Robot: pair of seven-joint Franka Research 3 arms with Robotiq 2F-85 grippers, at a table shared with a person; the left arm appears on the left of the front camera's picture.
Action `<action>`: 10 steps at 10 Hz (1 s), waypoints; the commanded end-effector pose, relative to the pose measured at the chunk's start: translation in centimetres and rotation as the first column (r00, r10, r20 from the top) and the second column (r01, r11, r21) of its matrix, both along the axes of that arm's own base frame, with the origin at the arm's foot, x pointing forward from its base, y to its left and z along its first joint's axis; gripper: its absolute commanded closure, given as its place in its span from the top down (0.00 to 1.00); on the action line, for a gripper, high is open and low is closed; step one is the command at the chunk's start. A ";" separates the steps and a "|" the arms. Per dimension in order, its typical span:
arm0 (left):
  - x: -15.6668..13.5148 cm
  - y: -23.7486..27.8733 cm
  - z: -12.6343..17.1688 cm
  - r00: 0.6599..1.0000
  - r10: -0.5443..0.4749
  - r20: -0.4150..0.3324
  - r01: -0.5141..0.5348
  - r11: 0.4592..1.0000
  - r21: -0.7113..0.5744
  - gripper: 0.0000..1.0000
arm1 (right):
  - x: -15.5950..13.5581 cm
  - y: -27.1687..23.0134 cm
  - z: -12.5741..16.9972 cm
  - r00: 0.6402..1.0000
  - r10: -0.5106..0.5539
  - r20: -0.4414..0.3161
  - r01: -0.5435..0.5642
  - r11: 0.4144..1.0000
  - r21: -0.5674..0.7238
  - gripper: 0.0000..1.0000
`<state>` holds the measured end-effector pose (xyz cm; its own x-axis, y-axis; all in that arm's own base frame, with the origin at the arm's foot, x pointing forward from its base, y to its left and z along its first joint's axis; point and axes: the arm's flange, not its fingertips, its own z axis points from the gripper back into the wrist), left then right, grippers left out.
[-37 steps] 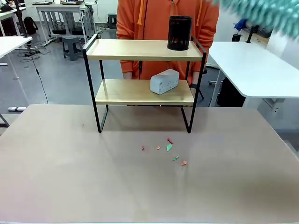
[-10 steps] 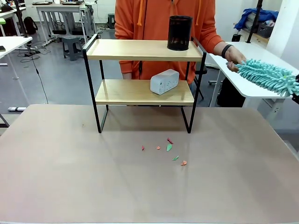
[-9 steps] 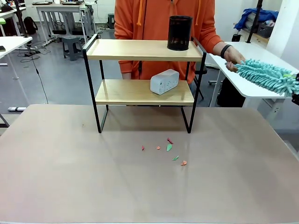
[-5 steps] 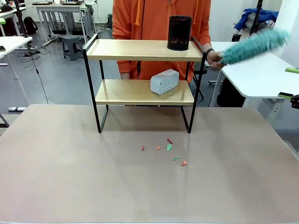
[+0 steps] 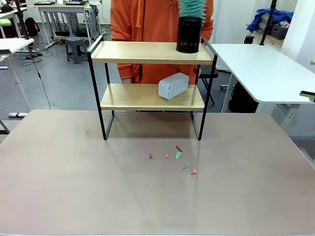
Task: Clean the shelf.
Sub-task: Hand the Duster back to the human.
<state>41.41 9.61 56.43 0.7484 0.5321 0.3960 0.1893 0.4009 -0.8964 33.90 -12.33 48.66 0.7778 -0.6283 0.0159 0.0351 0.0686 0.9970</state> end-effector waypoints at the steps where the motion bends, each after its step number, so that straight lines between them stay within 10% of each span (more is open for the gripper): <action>1: -2.4 -3.4 -1.5 0.945 -0.300 -0.127 0.303 0.953 0.000 1.00 | -2.5 5.0 -0.2 0.995 0.099 0.007 -0.099 0.989 0.107 1.00; 4: -5.7 -8.3 -5.9 0.802 -0.533 -0.270 0.547 0.837 -0.026 1.00 | -2.8 14.7 -3.0 0.976 0.197 -0.090 -0.189 0.978 0.092 1.00; 7: -5.8 -9.8 -7.2 0.786 -0.554 -0.275 0.559 0.826 -0.069 1.00 | -3.7 17.9 -6.6 0.915 0.334 -0.225 -0.372 0.915 -0.156 1.00; 8: -5.8 -9.8 -7.2 0.786 -0.554 -0.275 0.559 0.826 -0.069 1.00 | 3.5 15.7 -1.5 0.950 0.283 -0.129 -0.282 0.959 0.029 1.00; 10: -5.8 -9.8 -7.2 0.786 -0.554 -0.275 0.559 0.826 -0.069 1.00 | 3.5 15.7 -1.5 0.950 0.283 -0.129 -0.282 0.959 0.029 1.00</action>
